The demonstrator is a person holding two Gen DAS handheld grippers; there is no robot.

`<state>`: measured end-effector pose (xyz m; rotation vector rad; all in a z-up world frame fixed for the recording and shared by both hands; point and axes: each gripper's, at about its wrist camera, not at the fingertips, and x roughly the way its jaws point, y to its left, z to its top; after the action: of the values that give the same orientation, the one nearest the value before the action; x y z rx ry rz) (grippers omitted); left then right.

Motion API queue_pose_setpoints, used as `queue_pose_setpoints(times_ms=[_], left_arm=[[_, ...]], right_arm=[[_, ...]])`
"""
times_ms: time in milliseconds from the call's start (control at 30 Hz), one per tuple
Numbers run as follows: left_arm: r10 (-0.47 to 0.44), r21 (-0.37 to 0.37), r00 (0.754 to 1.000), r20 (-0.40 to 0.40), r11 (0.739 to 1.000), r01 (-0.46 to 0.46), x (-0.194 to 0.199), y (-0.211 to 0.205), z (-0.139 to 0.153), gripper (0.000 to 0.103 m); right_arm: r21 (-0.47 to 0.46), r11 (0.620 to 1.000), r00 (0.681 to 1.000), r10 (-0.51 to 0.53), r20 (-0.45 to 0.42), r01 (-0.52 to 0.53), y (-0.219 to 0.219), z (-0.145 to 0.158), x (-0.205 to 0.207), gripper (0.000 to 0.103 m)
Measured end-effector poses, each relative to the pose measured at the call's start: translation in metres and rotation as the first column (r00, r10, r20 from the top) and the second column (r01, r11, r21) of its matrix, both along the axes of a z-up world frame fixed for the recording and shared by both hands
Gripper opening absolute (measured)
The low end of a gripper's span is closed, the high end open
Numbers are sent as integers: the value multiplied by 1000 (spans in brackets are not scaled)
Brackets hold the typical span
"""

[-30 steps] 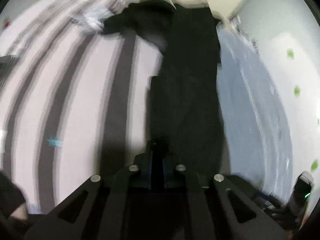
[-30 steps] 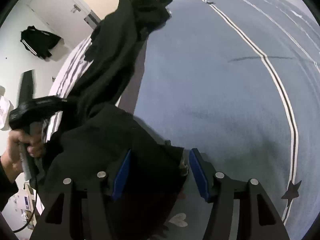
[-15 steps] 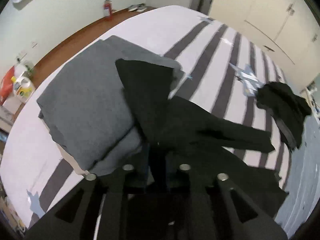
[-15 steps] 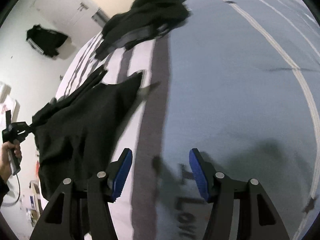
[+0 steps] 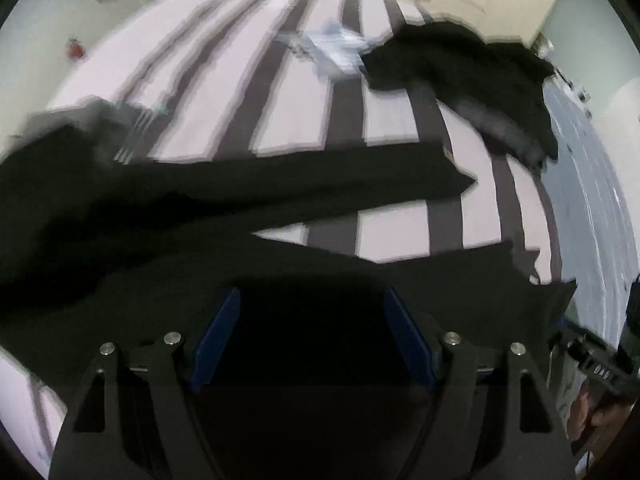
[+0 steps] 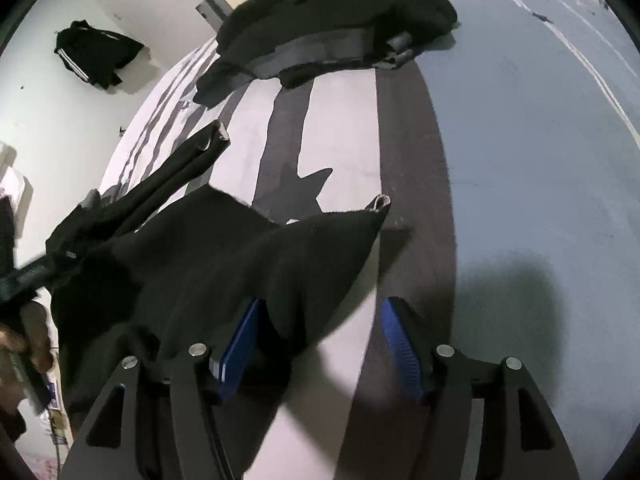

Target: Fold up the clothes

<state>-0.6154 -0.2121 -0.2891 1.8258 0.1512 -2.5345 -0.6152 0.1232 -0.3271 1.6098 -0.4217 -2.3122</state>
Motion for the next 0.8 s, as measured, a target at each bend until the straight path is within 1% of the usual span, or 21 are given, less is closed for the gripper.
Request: queue_pose_setpoints(times_ms=[33, 67, 100, 133, 167, 200, 267, 400, 433, 467, 533, 600, 633, 700, 800], left_arm=[[-28, -33, 1000, 12, 999, 28, -3, 5, -10, 65], [-42, -47, 999, 16, 998, 43, -2, 6, -16, 47], [-50, -53, 999, 18, 997, 51, -1, 7, -21, 35], [-48, -43, 999, 21, 998, 49, 1, 5, -23, 25], [-47, -30, 999, 9, 998, 48, 4, 4, -21, 9], [-48, -16, 999, -9, 999, 48, 7, 2, -16, 6], [-50, 32, 995, -87, 998, 53, 22, 0, 4, 5], [-57, 107, 977, -205, 991, 80, 79, 8, 49, 4], [-69, 114, 972, -223, 989, 97, 84, 13, 57, 4], [-99, 106, 963, -251, 986, 129, 98, 24, 69, 4], [-158, 119, 945, -287, 973, 199, 124, 47, 89, 4], [-189, 143, 933, -306, 960, 242, 149, 73, 98, 4], [-196, 177, 932, -303, 950, 258, 160, 89, 100, 4], [-216, 240, 930, -297, 926, 291, 177, 127, 101, 4], [-262, 298, 919, -295, 888, 349, 200, 190, 99, 4]], right_arm=[[-6, 1000, 1000, 3, -5, -3, -1, -1, -3, 62], [-11, 1000, 1000, -1, -8, 1, 1, 1, -1, 62], [-15, 1000, 1000, -6, -11, 5, 3, 2, 2, 62], [-19, 1000, 1000, -10, -14, 9, 6, 4, 4, 62], [-24, 1000, 1000, -14, -17, 13, 8, 5, 7, 61], [-28, 999, 1000, -18, -20, 18, 11, 7, 9, 61], [-36, 999, 999, -26, -26, 26, 15, 10, 14, 61], [-54, 998, 998, -43, -38, 41, 25, 16, 24, 61], [-58, 997, 998, -48, -41, 45, 27, 17, 26, 61], [-62, 997, 998, -52, -43, 49, 29, 19, 28, 61], [-69, 996, 997, -63, -48, 59, 37, 23, 35, 61], [-75, 995, 996, -76, -51, 72, 48, 28, 45, 61], [-76, 994, 995, -86, -54, 81, 56, 32, 49, 61], [-79, 992, 993, -105, -59, 100, 72, 39, 57, 61], [-70, 989, 988, -137, -66, 132, 97, 50, 67, 61]])
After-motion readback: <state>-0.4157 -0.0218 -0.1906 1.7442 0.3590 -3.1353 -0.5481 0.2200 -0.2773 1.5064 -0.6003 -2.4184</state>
